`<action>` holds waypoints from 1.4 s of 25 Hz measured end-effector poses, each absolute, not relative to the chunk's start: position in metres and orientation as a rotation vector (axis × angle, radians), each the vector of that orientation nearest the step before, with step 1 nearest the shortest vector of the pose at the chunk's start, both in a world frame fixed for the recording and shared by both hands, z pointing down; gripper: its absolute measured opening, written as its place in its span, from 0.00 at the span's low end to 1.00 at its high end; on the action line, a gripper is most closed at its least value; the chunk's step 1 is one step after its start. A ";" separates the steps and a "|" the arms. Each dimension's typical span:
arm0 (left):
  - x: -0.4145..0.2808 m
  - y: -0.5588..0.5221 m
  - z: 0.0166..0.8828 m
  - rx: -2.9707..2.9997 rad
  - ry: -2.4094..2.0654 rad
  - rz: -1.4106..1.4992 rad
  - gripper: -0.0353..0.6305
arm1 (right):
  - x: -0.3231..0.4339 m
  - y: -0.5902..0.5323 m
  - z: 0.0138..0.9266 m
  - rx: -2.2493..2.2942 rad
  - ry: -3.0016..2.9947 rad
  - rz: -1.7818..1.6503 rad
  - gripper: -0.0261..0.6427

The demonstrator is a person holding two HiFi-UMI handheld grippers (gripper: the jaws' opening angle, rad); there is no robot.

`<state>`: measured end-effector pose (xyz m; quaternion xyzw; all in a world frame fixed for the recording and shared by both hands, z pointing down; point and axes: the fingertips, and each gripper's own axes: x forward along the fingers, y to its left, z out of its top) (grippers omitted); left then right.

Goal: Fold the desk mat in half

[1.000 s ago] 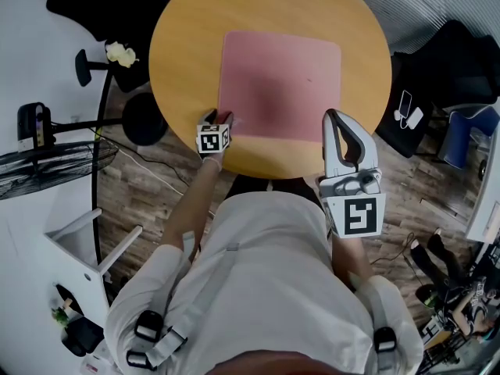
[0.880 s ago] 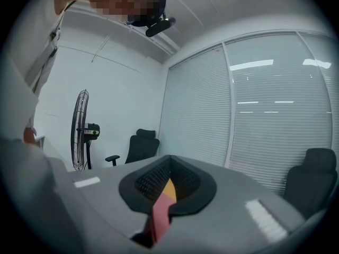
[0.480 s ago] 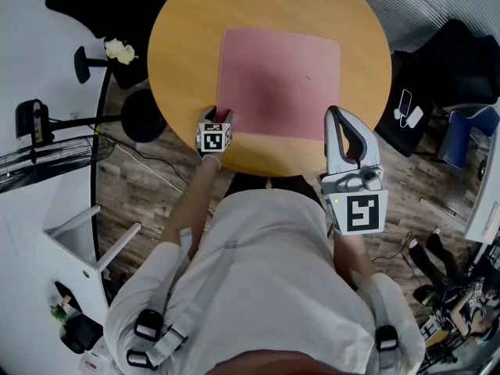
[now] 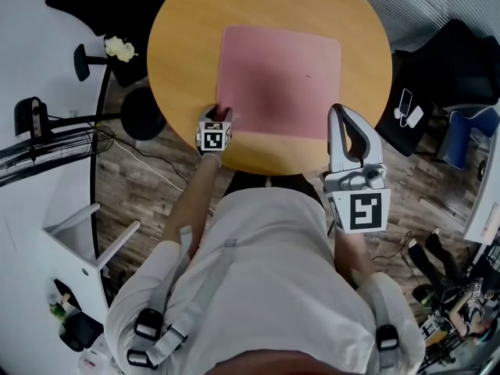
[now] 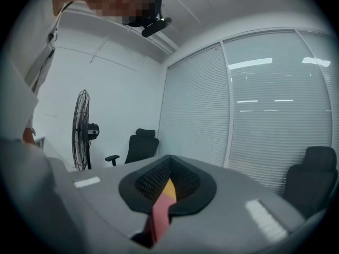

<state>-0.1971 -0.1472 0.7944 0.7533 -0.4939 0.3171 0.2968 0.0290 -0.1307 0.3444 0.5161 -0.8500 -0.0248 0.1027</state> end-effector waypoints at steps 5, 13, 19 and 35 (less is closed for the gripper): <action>-0.195 -0.147 0.794 2.008 -1.297 0.846 0.30 | 0.031 -0.131 0.345 1.529 -2.507 -0.066 0.05; -0.190 -0.145 0.793 2.018 -1.275 0.815 0.20 | 0.032 -0.131 0.345 1.538 -2.506 -0.063 0.05; -0.189 -0.145 0.789 2.032 -1.270 0.819 0.18 | 0.037 -0.131 0.344 1.549 -2.504 -0.059 0.05; -0.171 -0.150 0.753 2.120 -1.281 0.829 0.16 | 0.058 -0.133 0.339 1.574 -2.512 -0.056 0.05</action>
